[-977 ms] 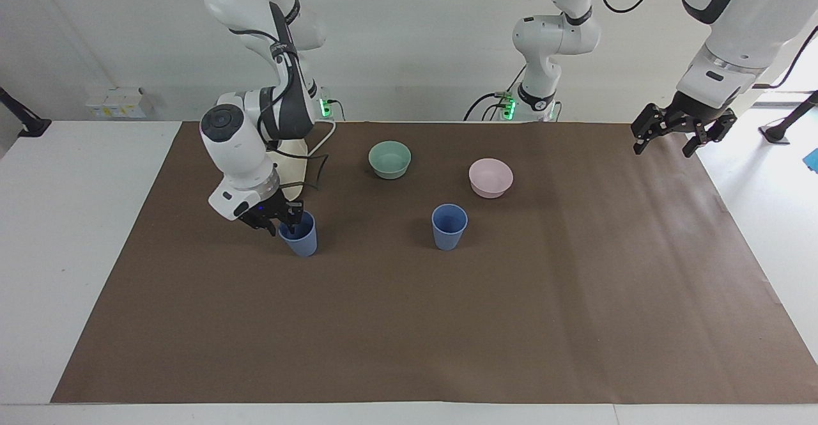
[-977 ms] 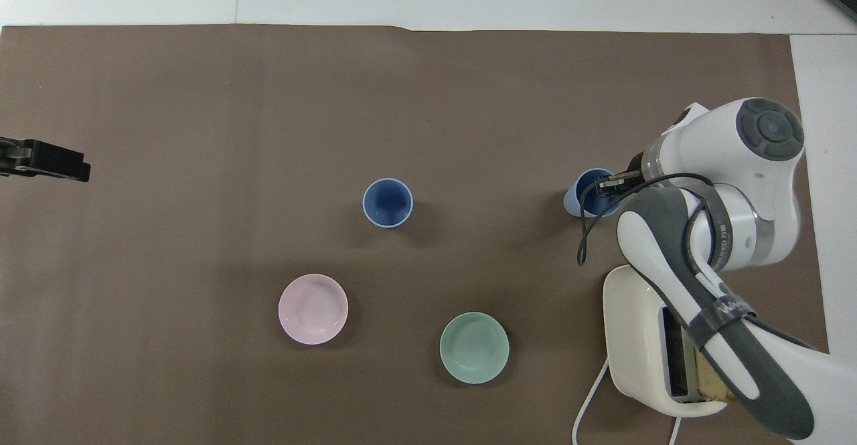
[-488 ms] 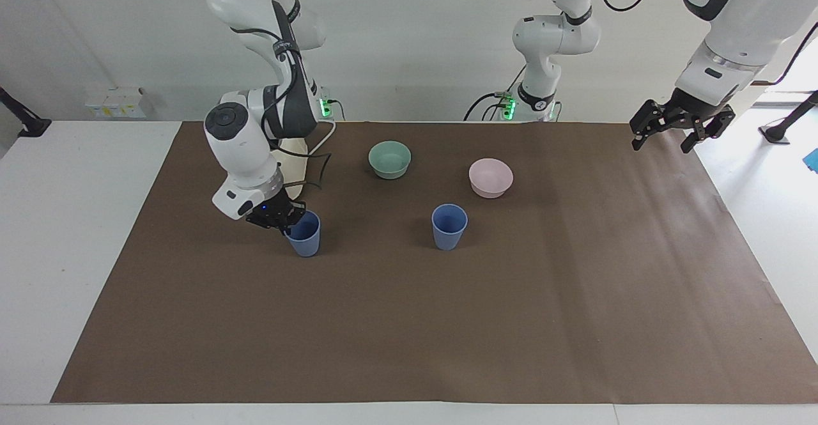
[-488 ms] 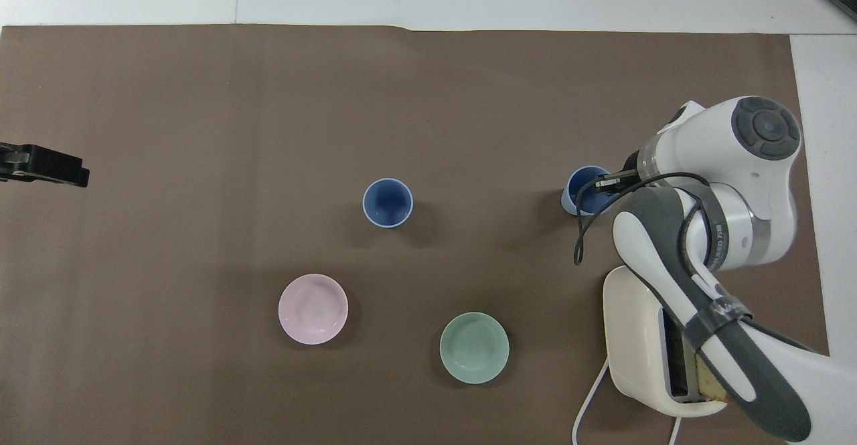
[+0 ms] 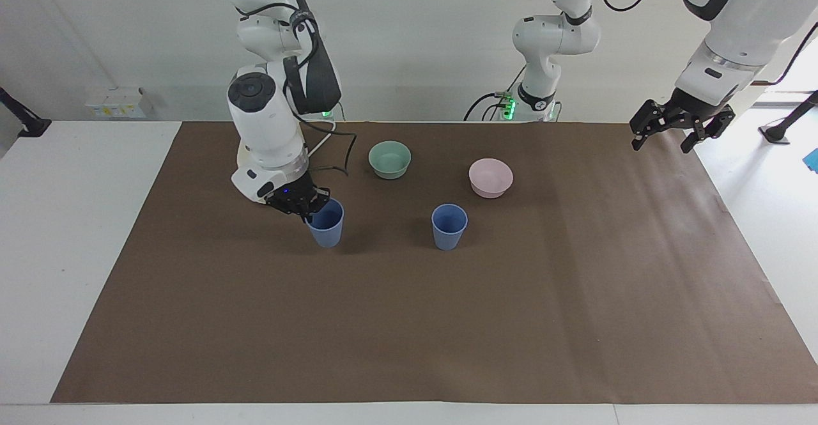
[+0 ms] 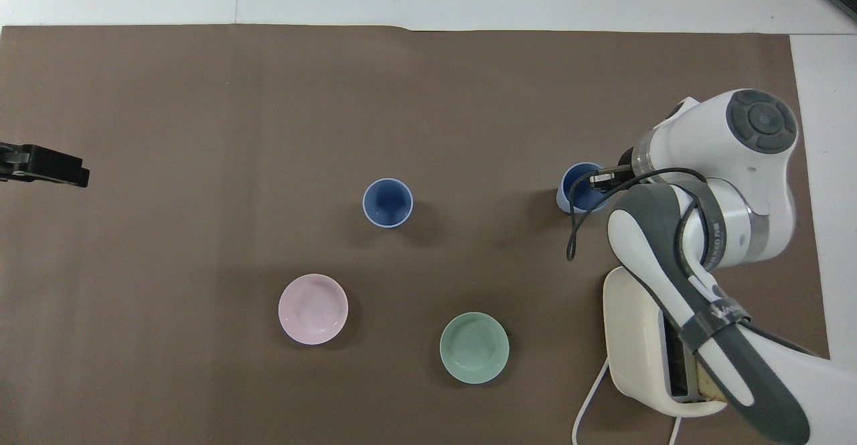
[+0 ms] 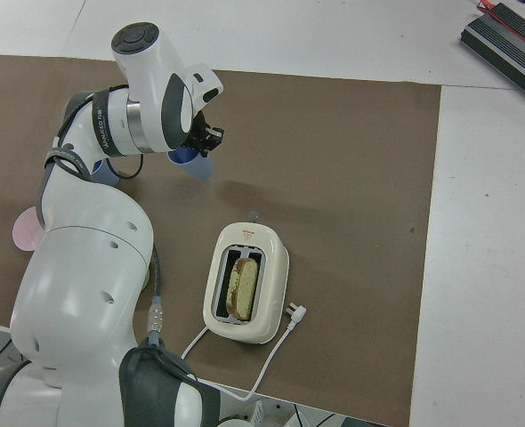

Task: Stack blue cups with both arms
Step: 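Carry the second blue cup with the right gripper over the first cup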

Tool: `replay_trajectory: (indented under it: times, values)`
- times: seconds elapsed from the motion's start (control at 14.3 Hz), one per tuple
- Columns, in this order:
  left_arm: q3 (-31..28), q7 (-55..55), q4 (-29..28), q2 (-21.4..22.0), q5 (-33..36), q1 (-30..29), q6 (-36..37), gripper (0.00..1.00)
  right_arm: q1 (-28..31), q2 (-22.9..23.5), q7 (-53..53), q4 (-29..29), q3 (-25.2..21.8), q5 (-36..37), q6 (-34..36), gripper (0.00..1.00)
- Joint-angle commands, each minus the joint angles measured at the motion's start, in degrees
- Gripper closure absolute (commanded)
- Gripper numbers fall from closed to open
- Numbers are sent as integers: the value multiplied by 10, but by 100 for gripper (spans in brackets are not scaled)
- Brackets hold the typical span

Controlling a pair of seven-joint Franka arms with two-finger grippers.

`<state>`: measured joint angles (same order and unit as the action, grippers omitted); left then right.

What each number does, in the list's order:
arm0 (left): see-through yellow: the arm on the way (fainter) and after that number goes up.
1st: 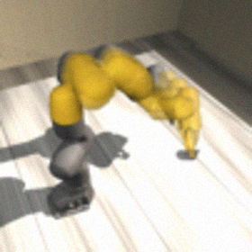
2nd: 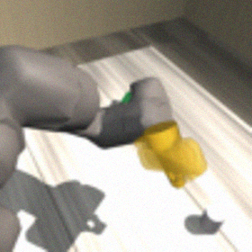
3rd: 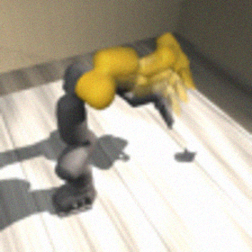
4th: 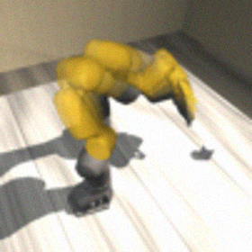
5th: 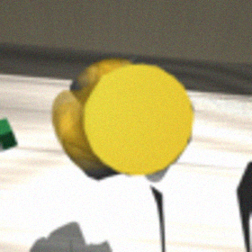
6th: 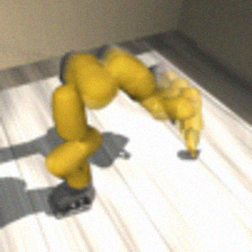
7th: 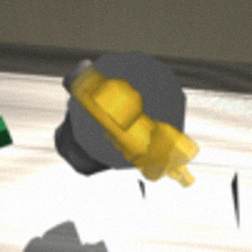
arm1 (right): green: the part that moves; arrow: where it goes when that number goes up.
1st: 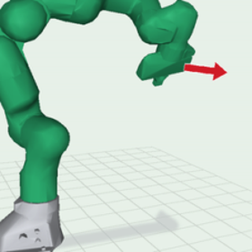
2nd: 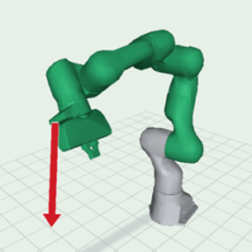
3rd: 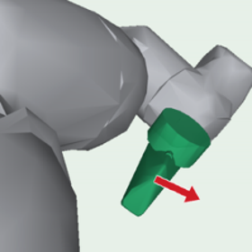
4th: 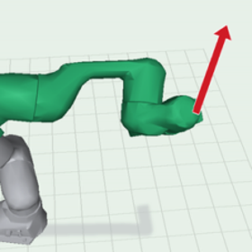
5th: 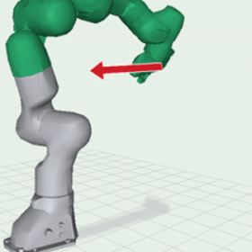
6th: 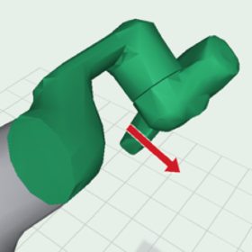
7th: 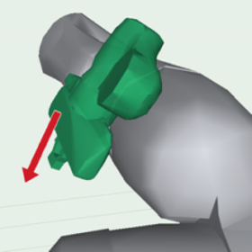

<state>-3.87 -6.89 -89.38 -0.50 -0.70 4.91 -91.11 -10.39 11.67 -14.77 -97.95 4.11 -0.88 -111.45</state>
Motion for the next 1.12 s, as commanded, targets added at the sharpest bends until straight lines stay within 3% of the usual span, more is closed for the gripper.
replay_trajectory:
  times: [0.0,0.21,0.42,0.7,1.05]
  values:
    - [7,-5,5,4,8,-9,11,0,-52,8,-92,58,-1,8,49,100]
    - [7,-6,5,4,8,-9,11,0,-117,41,-167,137,-2,24,97,100]
    - [7,-6,5,3,7,-9,10,0,-154,70,-252,203,0,16,101,100]
    - [8,-7,5,4,5,-9,13,0,-194,83,-281,206,1,1,74,100]
    - [7,-4,5,4,5,-8,13,0,-203,109,-295,201,1,-2,35,100]
